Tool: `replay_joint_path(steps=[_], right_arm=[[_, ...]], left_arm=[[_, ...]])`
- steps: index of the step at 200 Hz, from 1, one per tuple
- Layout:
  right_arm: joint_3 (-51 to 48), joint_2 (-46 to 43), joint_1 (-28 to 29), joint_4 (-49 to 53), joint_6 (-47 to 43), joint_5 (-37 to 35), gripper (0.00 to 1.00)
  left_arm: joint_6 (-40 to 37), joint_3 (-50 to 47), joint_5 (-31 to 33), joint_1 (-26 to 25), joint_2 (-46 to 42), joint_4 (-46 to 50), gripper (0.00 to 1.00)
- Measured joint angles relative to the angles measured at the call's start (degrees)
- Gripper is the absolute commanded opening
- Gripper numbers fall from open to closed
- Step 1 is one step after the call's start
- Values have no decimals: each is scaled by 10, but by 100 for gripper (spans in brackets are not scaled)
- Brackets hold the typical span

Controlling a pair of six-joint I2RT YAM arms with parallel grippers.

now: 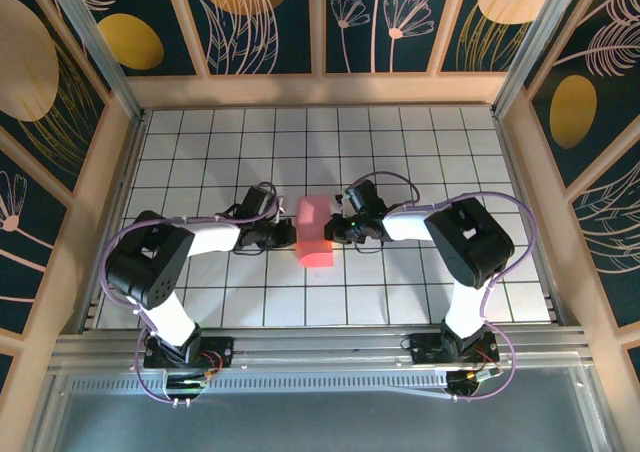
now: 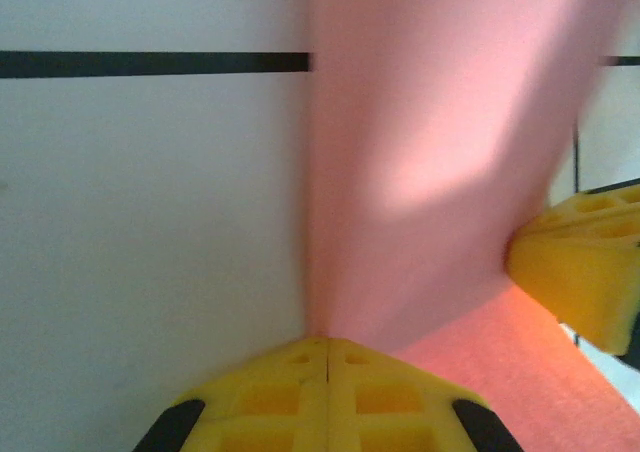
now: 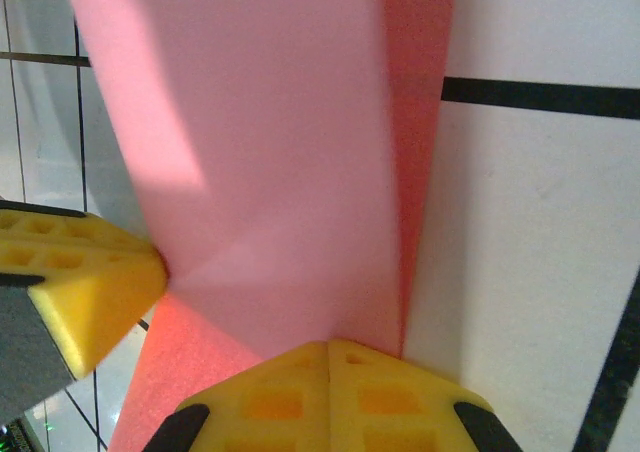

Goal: Fold a paper plane with a square sheet of paper (fold left side to right side)
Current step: First fold the square sheet of paper in half at the center of the table, then hold the square sheet of paper at the center of the table.

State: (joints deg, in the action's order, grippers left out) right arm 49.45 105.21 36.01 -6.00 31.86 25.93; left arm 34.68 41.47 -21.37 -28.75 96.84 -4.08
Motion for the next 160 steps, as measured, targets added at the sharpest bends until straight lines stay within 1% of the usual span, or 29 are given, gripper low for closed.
replay_joint_path(steps=[38, 57, 79, 98, 128, 160], right_arm=[[0, 0, 0, 0, 0, -1, 0], [0, 0, 0, 0, 0, -1, 0], [0, 0, 0, 0, 0, -1, 0], [0, 0, 0, 0, 0, -1, 0], [0, 0, 0, 0, 0, -1, 0], [0, 0, 0, 0, 0, -1, 0]], left_arm=[[-15, -10, 21, 17, -45, 23, 2], [-15, -10, 3, 16, -75, 14, 2], [-12, -10, -25, 10, -83, -10, 2], [-9, -7, -42, -7, -72, -22, 1], [-5, 13, -53, -34, -22, -33, 1], [1, 15, -52, -38, 15, -37, 1]])
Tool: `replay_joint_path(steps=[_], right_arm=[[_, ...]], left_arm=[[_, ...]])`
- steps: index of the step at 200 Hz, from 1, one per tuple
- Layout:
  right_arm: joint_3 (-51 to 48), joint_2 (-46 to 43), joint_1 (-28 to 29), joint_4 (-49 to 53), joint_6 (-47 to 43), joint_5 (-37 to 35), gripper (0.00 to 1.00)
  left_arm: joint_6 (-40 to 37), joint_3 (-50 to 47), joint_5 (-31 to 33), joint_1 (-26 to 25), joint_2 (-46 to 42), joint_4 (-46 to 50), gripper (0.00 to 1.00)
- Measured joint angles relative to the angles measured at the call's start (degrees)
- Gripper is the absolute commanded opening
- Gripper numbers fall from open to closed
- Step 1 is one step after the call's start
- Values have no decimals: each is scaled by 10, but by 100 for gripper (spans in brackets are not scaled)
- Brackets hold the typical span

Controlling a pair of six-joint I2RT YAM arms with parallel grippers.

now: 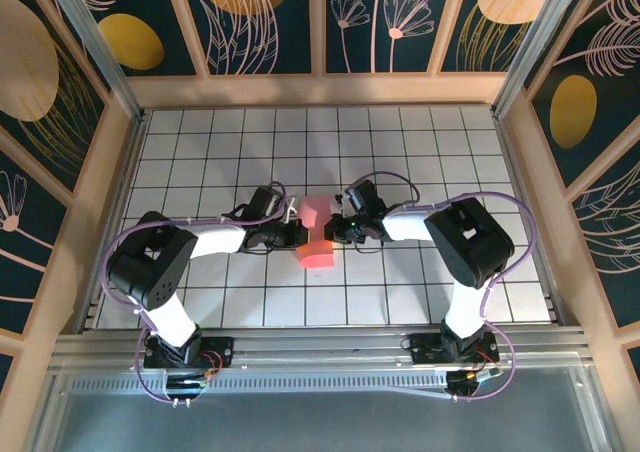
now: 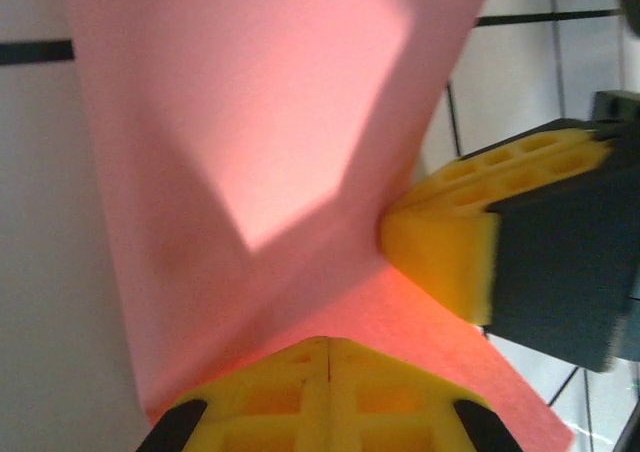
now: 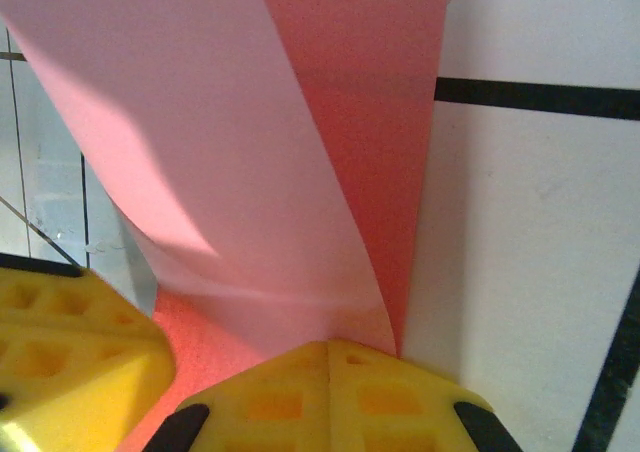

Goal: Fold a paper plane with a square sheet of paper (fold left side to right side)
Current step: Hold the square sheet of paper at the center of the table.

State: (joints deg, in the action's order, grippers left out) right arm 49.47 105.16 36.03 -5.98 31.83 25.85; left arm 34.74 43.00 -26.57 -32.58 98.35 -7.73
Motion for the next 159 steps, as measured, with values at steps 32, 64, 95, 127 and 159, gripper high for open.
replay_joint_path(steps=[32, 64, 95, 127, 159], right_arm=[[0, 0, 1, 0, 0, 0, 0], [2, -2, 1, 2, 0, 0, 0], [4, -7, 1, 13, -1, -3, 0], [5, -26, 1, 46, -4, -18, 0], [10, -44, 1, 50, -4, -17, 0]], left_arm=[[0, 0, 0, 0, 20, 0, 1], [0, 0, 2, 0, 20, 0, 1], [0, 0, 2, 0, 22, -3, 0], [0, 0, 2, -1, 23, -6, 0], [0, 0, 2, -2, 23, -6, 0]])
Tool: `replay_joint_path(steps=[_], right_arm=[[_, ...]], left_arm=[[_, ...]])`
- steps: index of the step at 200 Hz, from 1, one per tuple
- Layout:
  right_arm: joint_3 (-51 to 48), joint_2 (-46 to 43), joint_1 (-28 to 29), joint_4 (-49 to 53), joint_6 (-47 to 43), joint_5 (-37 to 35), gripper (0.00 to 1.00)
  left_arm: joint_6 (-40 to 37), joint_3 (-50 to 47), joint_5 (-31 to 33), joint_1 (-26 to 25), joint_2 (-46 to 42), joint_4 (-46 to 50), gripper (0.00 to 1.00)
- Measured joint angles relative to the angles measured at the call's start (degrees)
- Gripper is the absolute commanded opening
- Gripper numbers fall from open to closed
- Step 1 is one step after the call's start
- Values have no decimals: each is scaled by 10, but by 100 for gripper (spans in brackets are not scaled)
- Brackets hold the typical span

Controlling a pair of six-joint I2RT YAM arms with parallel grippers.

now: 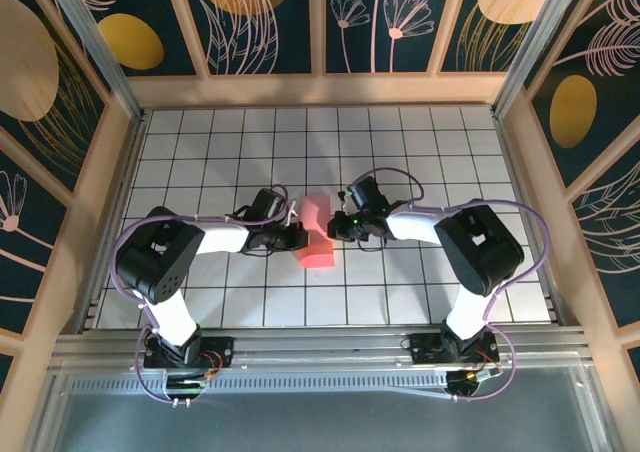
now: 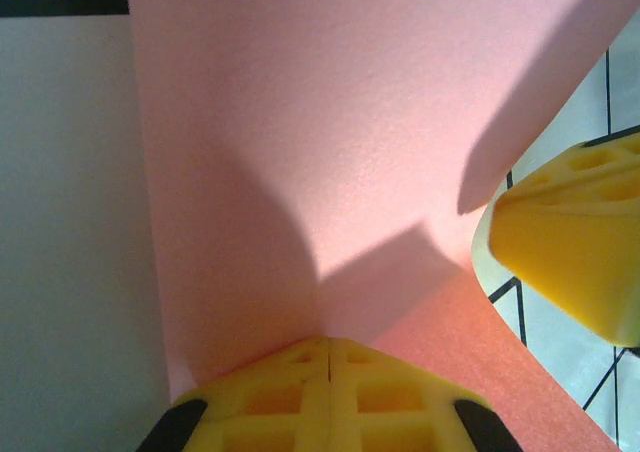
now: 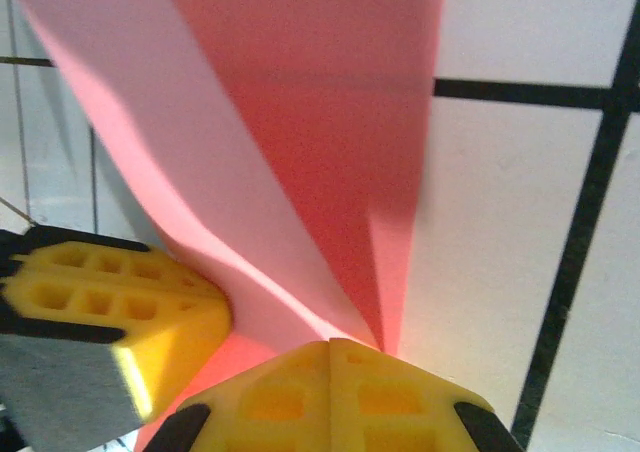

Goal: Fold a paper plane with a square sheet of paper (fold left side to right side)
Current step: Hold the square sheet of paper at the center of the table.

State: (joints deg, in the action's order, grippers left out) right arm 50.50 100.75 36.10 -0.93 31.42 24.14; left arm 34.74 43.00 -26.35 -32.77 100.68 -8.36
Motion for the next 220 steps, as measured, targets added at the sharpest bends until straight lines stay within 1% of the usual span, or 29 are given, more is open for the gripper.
replay_joint_path(steps=[38, 88, 130, 220], right_arm=[[24, 8, 0, -11, 1, 15, 0], [88, 78, 5, -37, 2, 30, 0], [110, 117, 12, -42, 2, 33, 0], [116, 130, 13, -31, 5, 14, 0]], left_arm=[[0, 0, 0, 0, 0, 0, 0], [0, 0, 2, -2, 0, 0, 0], [0, 2, 2, -2, 2, 0, 0], [0, 2, 4, -4, 2, 0, 1]])
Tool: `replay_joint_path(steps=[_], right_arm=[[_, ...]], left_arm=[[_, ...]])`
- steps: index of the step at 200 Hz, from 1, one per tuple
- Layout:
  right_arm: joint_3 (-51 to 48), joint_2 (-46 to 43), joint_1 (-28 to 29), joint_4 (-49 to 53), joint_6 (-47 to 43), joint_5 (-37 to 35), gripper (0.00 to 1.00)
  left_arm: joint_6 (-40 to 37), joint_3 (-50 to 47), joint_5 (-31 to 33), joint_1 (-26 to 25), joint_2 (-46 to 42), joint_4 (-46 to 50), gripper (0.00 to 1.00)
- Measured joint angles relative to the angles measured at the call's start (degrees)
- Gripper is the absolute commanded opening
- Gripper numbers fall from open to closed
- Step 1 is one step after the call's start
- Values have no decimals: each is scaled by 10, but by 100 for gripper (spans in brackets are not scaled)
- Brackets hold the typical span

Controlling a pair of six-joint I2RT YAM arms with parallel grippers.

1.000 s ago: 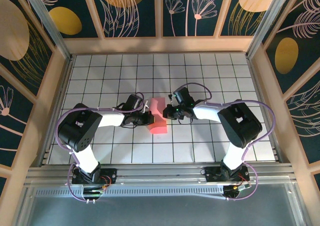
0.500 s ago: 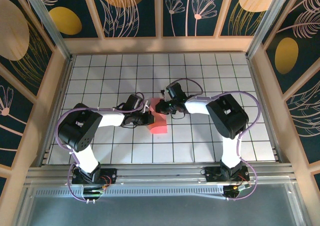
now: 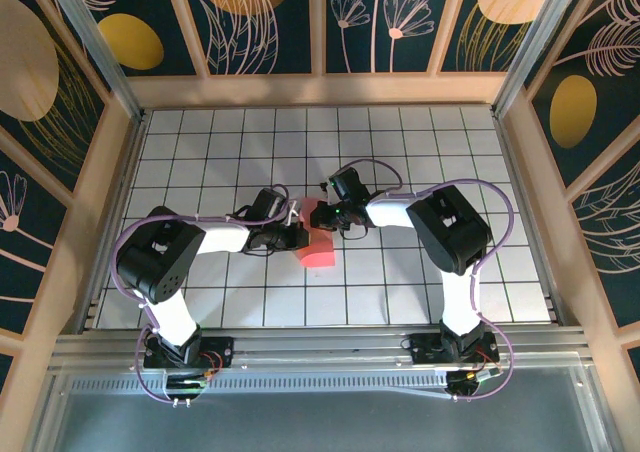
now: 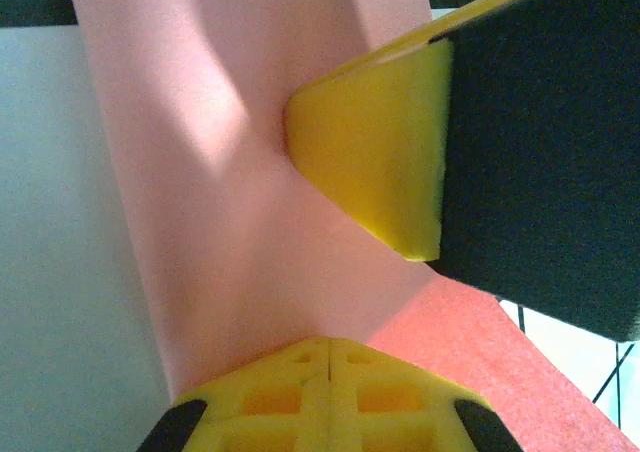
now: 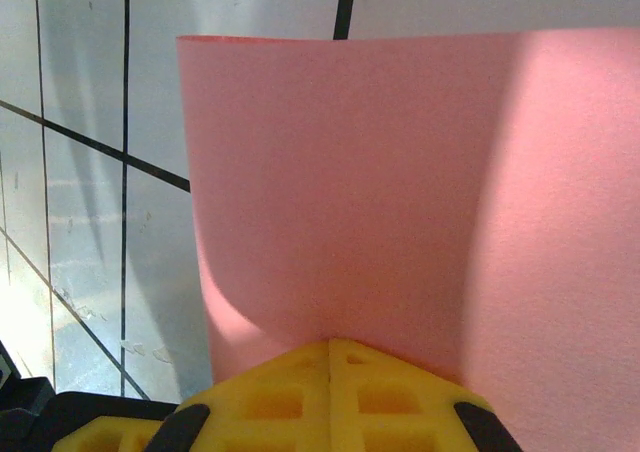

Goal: Fold a paper plane with a square sheet of paper (fold left side to right side)
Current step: Hold the square sheet of paper at the center of the table, then first fold the square sheet of paper in half at the center of the table.

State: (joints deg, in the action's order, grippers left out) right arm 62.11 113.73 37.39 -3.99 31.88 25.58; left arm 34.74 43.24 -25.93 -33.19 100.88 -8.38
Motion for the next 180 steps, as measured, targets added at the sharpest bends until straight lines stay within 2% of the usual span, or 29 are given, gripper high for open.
replay_joint_path(steps=[180], right_arm=[[0, 0, -5, 7, 2, 1, 0]], left_arm=[[20, -127, 20, -52, -109, -26, 1]])
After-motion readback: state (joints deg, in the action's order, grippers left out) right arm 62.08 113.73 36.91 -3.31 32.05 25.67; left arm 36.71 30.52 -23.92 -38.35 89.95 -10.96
